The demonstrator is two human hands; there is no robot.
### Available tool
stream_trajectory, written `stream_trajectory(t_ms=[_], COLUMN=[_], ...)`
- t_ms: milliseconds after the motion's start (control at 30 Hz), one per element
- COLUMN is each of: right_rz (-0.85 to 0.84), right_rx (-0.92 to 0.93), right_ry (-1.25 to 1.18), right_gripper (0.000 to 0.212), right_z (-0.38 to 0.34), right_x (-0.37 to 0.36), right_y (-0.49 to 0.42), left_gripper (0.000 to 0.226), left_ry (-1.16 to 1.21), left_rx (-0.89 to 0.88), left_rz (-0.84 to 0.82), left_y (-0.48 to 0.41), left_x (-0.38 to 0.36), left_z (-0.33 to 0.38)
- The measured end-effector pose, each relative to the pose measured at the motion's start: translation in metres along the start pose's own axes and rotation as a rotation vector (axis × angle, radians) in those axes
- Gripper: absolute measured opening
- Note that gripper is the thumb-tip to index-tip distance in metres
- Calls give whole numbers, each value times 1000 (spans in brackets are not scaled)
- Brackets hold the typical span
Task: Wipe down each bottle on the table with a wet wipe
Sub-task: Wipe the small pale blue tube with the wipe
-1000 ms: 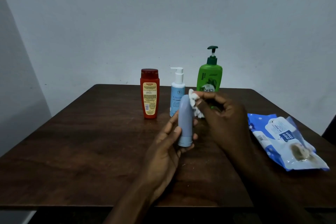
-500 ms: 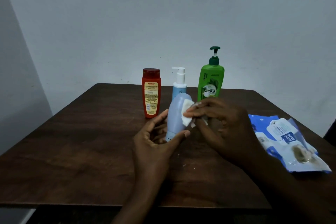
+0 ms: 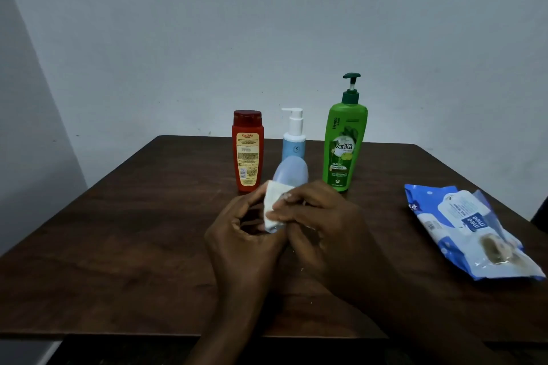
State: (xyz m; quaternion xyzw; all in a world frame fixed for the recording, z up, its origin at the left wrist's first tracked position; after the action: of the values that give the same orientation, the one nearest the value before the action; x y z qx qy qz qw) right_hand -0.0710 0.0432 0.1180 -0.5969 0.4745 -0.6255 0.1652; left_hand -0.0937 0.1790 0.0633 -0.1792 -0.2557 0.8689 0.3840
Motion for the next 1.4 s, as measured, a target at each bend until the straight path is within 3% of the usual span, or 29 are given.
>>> stream_trajectory(t_ms=[267, 367, 500, 633, 767, 867, 967, 1200, 1400], right_rz=[186, 263, 240, 141, 115, 38, -119, -152, -185], right_rx=[-204, -376, -551, -673, -786, -790, -741, -691, -673], right_ry=[-58, -211, -548, -713, -825, -790, -678, -558, -493], right_gripper=[11, 19, 26, 32, 32, 24, 22, 22, 22], right_z=[46, 64, 70, 68, 65, 63, 61, 63, 66], right_x=[35, 36, 7, -28, -53, -66, -75, -76, -76], right_y=[-13, -28, -29, -3, 26, 35, 34, 38, 42], left_gripper=[66, 66, 61, 53, 64, 70, 61, 57, 55], left_ry=[-4, 63, 152, 178, 188, 183, 77, -283, -322], left_rx=[84, 159, 312, 422, 502, 583, 580, 431, 453], left_rz=[-13, -41, -71, -24, 19, 32, 48, 107, 106], left_y=[0, -5, -10, -19, -24, -25, -44, -115, -132], left_x=[-2, -10, -10, 4, 15, 23, 36, 71, 69], left_z=[-6, -7, -24, -39, -51, -66, -79, -108, -139])
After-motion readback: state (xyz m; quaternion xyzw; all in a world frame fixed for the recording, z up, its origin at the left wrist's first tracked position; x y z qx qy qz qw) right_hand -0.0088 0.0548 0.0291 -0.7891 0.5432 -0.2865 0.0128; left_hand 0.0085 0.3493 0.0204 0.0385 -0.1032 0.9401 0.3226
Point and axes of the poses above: each hand's wrist, its own y-axis away from the middle knuckle, its own x-axis out of the back of the hand, z = x × y, the point moved 10 cm from there along -y, towards the middle knuckle, and after that the axes turned 6 degrees about y, right-handed, at the moved point
